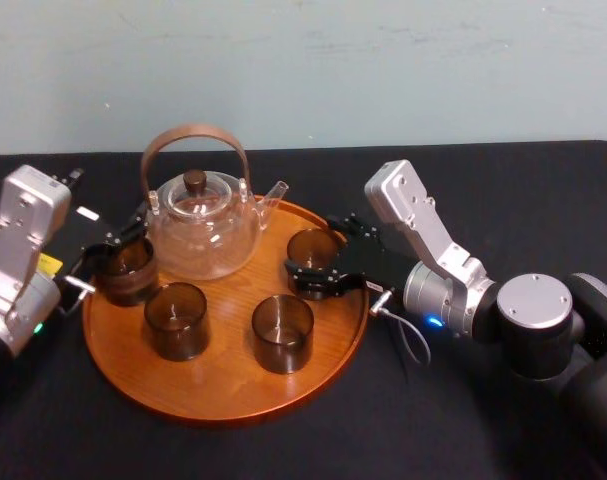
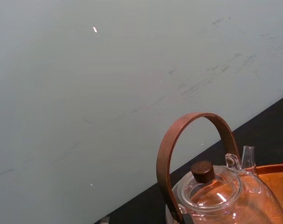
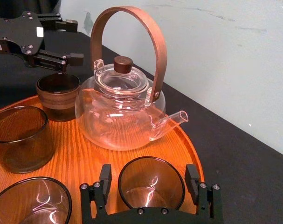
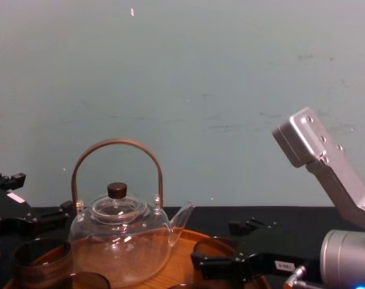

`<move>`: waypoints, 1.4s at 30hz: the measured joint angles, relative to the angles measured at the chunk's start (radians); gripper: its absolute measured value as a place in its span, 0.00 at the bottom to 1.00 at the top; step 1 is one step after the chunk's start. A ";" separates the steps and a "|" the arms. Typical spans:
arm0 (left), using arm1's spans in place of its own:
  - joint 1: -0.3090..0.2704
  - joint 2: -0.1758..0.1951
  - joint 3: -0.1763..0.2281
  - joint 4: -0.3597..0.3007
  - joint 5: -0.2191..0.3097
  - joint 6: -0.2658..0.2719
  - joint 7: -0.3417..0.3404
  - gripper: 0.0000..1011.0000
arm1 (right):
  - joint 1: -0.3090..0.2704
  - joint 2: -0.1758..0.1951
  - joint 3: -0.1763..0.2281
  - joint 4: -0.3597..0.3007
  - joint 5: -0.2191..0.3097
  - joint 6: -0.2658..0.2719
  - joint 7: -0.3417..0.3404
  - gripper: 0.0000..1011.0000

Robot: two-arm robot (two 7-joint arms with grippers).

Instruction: Pick up the glass from the table and place it on the tray.

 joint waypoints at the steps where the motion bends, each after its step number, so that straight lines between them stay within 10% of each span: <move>1: 0.000 0.000 0.000 0.000 0.000 0.000 0.000 0.99 | 0.000 0.000 0.000 0.000 0.001 0.000 0.001 0.99; 18: 0.000 0.000 0.000 0.000 0.000 0.000 0.000 0.99 | -0.068 0.055 0.066 -0.147 0.095 -0.032 0.036 0.99; 42: 0.000 0.000 0.000 0.000 0.000 0.000 0.000 0.99 | -0.278 0.212 0.278 -0.233 0.266 -0.157 0.002 0.99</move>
